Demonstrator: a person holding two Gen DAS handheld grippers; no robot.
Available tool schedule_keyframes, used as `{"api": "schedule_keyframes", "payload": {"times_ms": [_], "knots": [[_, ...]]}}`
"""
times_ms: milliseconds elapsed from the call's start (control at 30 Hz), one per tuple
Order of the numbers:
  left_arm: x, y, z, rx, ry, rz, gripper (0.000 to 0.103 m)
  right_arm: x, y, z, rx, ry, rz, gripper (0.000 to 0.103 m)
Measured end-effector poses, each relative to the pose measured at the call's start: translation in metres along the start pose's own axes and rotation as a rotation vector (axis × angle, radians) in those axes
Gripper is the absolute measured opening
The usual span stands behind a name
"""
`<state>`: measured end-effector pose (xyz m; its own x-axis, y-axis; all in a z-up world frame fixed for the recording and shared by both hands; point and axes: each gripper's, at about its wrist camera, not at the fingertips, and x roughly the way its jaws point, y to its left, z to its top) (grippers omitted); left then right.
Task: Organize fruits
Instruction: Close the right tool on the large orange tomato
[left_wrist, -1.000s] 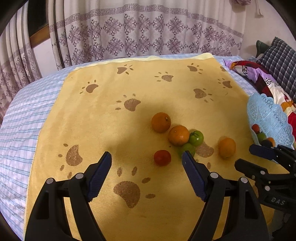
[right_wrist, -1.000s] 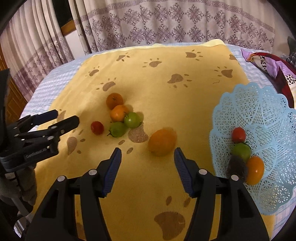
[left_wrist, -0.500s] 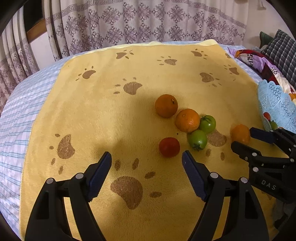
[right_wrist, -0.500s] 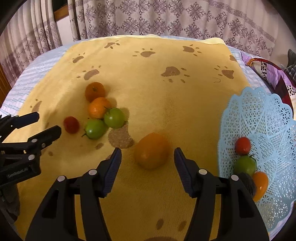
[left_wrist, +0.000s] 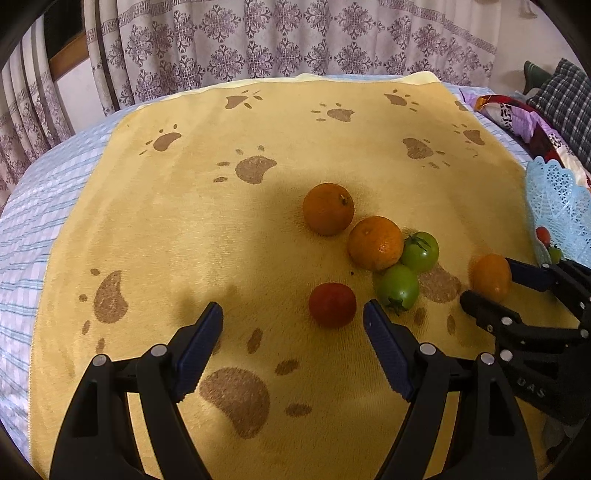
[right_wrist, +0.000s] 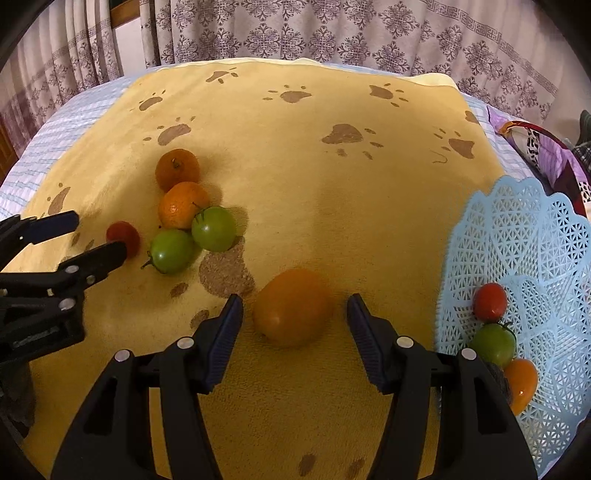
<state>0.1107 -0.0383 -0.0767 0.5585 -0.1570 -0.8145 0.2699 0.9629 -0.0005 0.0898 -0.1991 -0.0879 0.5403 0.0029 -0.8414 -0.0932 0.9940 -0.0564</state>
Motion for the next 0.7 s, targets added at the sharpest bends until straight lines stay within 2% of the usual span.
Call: {"api": "schedule_keyframes", "payload": {"times_ms": [67,200,567,700], "knots": [[0.004,0.0,0.0,-0.001,0.005,0.002,0.078,-0.001,-0.001,0.0,-0.004,-0.007,-0.009,0.05],[0.01,0.0,0.001,-0.007,0.01,0.004,0.078,-0.005,-0.004,0.001,0.001,-0.016,0.014,0.042],[0.017,-0.001,0.004,0.002,0.003,-0.004,0.068,-0.026,-0.006,0.0,0.014,-0.052,0.078,0.042],[0.017,-0.002,0.005,0.004,0.0,-0.019,0.061,-0.033,-0.003,0.0,0.025,-0.062,0.102,0.042]]}}
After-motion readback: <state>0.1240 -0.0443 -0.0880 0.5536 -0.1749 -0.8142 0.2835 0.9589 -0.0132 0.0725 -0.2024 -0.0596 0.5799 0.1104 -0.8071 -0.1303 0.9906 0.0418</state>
